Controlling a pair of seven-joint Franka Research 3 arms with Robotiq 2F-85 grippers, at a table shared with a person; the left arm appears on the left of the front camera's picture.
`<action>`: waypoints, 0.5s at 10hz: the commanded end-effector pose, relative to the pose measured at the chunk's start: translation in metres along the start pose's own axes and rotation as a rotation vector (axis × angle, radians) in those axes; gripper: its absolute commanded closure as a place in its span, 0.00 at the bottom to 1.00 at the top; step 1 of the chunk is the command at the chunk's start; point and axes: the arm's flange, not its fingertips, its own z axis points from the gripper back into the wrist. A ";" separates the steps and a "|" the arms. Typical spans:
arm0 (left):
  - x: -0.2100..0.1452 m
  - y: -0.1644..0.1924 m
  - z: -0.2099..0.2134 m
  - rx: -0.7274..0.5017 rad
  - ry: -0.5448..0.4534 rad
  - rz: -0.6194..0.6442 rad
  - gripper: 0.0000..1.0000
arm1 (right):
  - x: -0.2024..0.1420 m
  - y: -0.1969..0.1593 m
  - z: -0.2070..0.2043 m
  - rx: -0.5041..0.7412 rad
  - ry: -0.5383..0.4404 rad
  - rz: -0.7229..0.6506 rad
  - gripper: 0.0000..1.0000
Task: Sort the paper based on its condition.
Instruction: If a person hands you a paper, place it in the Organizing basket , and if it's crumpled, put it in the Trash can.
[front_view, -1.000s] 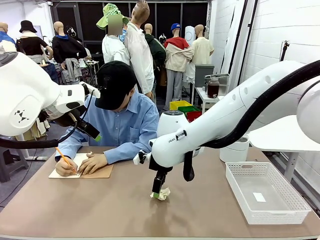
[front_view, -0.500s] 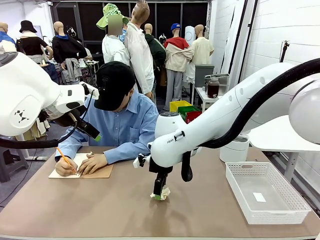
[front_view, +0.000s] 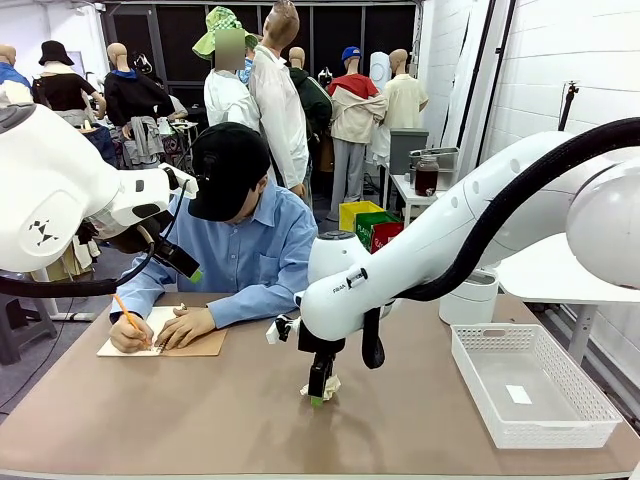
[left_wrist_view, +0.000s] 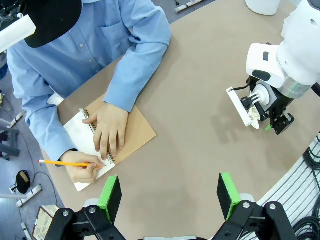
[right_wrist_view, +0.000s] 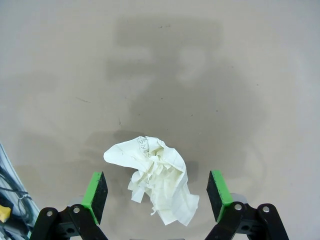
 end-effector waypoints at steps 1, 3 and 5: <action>0.000 0.001 0.000 -0.001 -0.001 0.002 0.00 | 0.006 -0.003 0.001 -0.016 0.041 -0.010 0.16; 0.000 0.001 0.000 -0.001 -0.001 0.002 0.00 | 0.007 -0.003 0.000 -0.010 0.029 -0.006 0.31; 0.000 0.001 0.000 -0.001 -0.001 0.002 0.00 | 0.008 -0.004 -0.001 -0.012 0.038 -0.006 0.49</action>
